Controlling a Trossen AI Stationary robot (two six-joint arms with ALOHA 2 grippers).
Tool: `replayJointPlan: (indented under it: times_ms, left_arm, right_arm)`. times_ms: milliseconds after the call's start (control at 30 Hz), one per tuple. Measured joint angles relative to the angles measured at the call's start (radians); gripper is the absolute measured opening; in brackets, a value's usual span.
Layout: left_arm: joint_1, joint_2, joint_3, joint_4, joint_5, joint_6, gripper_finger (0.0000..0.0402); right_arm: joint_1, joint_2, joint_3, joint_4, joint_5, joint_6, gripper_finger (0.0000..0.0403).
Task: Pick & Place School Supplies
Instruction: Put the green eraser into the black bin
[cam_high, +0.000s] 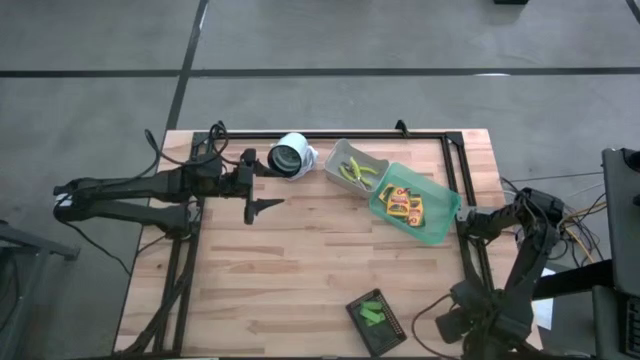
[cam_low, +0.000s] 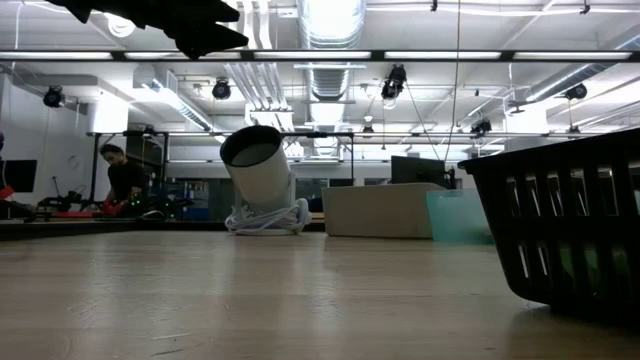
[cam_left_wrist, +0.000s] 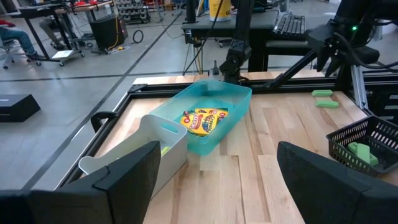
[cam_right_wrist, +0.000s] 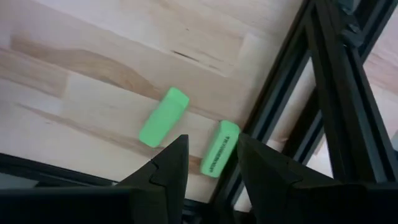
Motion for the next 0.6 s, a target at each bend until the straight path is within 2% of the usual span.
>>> replayJointPlan:
  times_ms: [433,600]
  left_arm:
    - [0.000,0.000,0.000,0.000,0.000,0.000,0.0328]
    - [0.000,0.000,0.000,0.000,0.000,0.000,0.0328]
  right_arm:
    - [-0.025,0.034,-0.017,0.061,0.052,0.000,0.0135]
    - [-0.035,0.034,-0.039,0.071,0.054,0.003,0.0150]
